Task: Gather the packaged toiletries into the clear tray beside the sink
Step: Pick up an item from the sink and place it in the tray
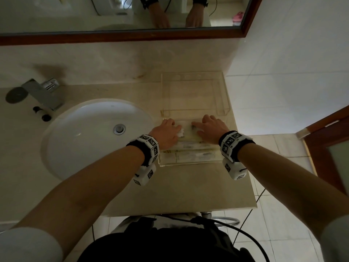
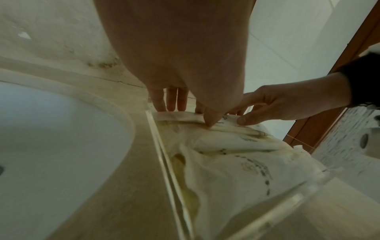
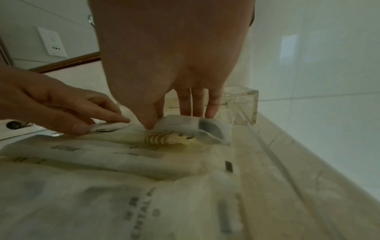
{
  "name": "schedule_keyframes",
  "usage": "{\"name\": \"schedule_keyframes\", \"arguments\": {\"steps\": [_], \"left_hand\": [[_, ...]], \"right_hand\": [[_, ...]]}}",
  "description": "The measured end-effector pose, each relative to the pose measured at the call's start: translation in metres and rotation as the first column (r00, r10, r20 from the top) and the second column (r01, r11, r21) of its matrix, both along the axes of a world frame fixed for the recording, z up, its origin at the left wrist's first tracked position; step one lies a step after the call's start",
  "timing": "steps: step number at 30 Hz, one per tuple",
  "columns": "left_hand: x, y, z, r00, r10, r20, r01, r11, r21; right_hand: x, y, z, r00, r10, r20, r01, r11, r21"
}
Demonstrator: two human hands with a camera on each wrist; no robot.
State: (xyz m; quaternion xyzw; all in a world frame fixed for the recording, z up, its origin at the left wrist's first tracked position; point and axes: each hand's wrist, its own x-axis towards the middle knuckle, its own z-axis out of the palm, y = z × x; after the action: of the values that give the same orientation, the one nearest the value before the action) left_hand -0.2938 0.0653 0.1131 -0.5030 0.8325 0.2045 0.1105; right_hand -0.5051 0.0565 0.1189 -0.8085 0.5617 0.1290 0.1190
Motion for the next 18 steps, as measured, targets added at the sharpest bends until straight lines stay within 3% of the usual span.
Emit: {"name": "schedule_keyframes", "arguments": {"steps": [7,12,18], "left_hand": [[0.005,0.001,0.0,1.0,-0.02,-0.002,0.02,1.0,-0.02],[0.006,-0.002,0.006,0.999,-0.027,-0.039,0.023,0.993,-0.114],[0.018,-0.008,0.016,0.984,0.087,-0.153,-0.115,0.975,-0.19]], "right_hand": [[0.001,-0.001,0.004,0.998,-0.053,0.038,0.052,0.998,0.029],[0.003,0.0,0.012,0.988,-0.113,0.102,0.109,0.993,0.044],[0.011,-0.006,0.029,0.973,-0.156,0.17,0.154,0.988,0.026]]}}
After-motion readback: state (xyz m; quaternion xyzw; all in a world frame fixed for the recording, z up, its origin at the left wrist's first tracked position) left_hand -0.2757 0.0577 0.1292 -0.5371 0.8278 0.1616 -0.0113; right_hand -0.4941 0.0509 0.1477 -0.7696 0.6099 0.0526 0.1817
